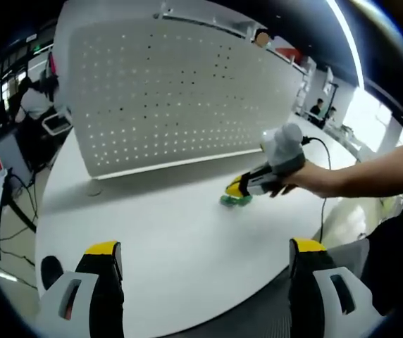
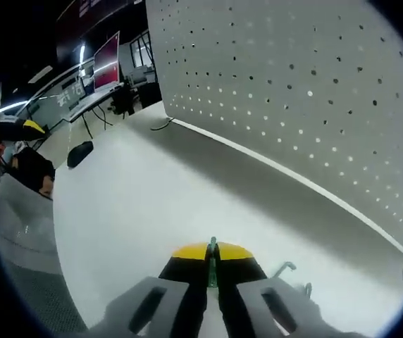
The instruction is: Insert the hook assembly into the mounting plate slot until the hook locks in place.
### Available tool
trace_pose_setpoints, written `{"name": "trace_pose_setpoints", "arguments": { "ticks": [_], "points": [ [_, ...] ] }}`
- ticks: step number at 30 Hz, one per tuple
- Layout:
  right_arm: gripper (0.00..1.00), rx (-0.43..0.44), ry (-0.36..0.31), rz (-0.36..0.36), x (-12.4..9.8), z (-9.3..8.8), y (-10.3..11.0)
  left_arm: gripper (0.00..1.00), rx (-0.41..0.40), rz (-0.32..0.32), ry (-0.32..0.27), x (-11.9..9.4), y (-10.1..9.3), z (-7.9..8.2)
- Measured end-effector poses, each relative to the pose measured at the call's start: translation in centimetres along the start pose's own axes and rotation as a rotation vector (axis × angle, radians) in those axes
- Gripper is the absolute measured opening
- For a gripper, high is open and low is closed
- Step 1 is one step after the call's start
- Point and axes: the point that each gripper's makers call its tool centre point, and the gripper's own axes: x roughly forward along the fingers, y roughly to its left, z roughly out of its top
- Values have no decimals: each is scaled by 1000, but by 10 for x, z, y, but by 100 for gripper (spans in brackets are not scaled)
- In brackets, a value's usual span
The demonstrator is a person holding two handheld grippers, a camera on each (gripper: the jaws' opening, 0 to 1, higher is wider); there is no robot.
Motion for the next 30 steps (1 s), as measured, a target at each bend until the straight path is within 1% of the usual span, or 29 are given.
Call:
{"name": "trace_pose_setpoints", "arguments": {
  "ticks": [3, 6, 7, 8, 9, 10, 12, 13, 14, 16, 19, 20, 21, 22, 23, 24, 25, 28, 30],
  "points": [
    [0, 44, -36, 2, -6, 6, -1, 100, 4, 2, 1, 0, 0, 0],
    [0, 51, -59, 6, -12, 13, -1, 100, 4, 2, 1, -1, 0, 1],
    [0, 37, -67, 10, -14, 16, 0, 100, -11, -11, 0, -1, -2, 1],
    [0, -27, -89, 5, -16, 23, -1, 100, -28, -30, 4, -1, -5, 2],
    [0, -41, -90, -2, -18, 25, -2, 100, -48, -44, -2, -1, -7, 4],
    [0, -31, -90, -3, -20, 26, -2, 100, -57, -47, -13, -1, -7, 7],
    [0, 10, -128, -1, -25, 38, -5, 100, -80, -52, -36, -1, -7, 15],
    [0, 23, -158, -7, -31, 47, -8, 100, -90, -53, -46, -2, -7, 19],
    [0, 25, -174, -12, -35, 52, -9, 100, -99, -53, -59, -2, -6, 24],
    [0, 34, -222, -18, -45, 66, -10, 100, -107, -37, -71, -2, -1, 31],
    [0, 86, -295, -20, -60, 86, -12, 100, -117, -21, -96, -2, 4, 42],
    [0, 107, -331, -24, -68, 95, -13, 100, -125, -27, -105, -2, 5, 46],
    [0, 114, -350, -23, -74, 101, -13, 100, -141, -65, -130, -3, -1, 54],
    [0, 105, -372, -20, -79, 107, -12, 100, -155, -76, -163, -2, -3, 62],
    [0, 92, -399, -24, -85, 114, -11, 100, -151, -71, -173, -3, -3, 68],
    [0, 55, -421, -36, -94, 123, -9, 100, -148, -68, -170, -2, -3, 71],
    [0, 43, -443, -40, -100, 129, -8, 100, -138, -66, -170, 1, -5, 75],
    [0, 67, -514, -27, -122, 148, 1, 100, -122, -59, -171, 7, -7, 82],
    [0, 92, -546, -8, -131, 157, 6, 100, -126, -67, -176, 12, -10, 87]
  ]
}}
